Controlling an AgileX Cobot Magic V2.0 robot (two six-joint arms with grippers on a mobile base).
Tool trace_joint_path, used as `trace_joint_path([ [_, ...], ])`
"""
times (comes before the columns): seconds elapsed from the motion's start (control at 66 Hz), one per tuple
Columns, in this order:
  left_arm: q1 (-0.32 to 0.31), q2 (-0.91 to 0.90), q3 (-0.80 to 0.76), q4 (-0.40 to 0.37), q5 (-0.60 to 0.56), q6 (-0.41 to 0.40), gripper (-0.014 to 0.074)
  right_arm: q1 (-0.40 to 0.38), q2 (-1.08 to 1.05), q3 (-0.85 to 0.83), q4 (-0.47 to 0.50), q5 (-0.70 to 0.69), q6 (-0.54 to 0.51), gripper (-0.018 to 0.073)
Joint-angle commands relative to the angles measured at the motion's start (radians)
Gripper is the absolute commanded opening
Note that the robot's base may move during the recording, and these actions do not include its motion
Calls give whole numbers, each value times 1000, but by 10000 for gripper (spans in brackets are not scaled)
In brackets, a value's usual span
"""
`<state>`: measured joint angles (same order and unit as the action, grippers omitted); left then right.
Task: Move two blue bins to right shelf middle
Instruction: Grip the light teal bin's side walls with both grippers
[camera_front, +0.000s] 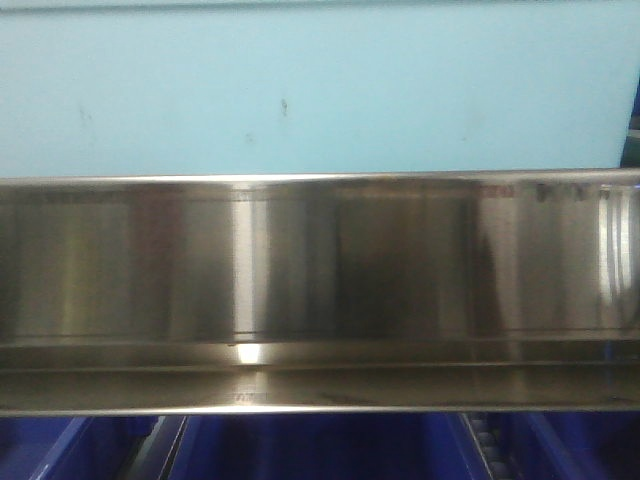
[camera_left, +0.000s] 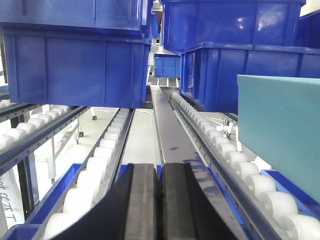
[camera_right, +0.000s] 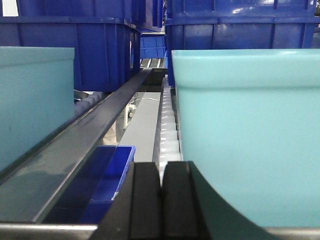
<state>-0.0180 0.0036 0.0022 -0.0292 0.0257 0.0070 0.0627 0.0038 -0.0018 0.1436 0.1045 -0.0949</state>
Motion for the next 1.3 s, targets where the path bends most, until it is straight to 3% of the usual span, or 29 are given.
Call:
trace_joint_path([
  [0.0,3,-4,-2,1,-14,1,-111,2,-4,2,-1,-9,-5,-162],
  [0.56,3,-4,-2,1,-20,1,-111,2,-4,2,-1,-9,-5,-162],
  [0.833,3,-4,-2,1,-170,1,-111,2,-4,2,-1,-95,-5,-162],
  [0.969,3,-4,-2,-15,-263,1,-111,2,-4,2,9,-261,-2,-162],
  [1.121,3,-4,-128,-13,-190,1,-111,2,-4,-102,45,-274,-2,-162],
  [1.196,3,-4,-223,-10,-92,1,-104,2,-4,-229,45,-177,-2,-162],
  [1.287,3,15,-345,2,45,1,-26,2,9,-379,45,-29,-2,-162],
])
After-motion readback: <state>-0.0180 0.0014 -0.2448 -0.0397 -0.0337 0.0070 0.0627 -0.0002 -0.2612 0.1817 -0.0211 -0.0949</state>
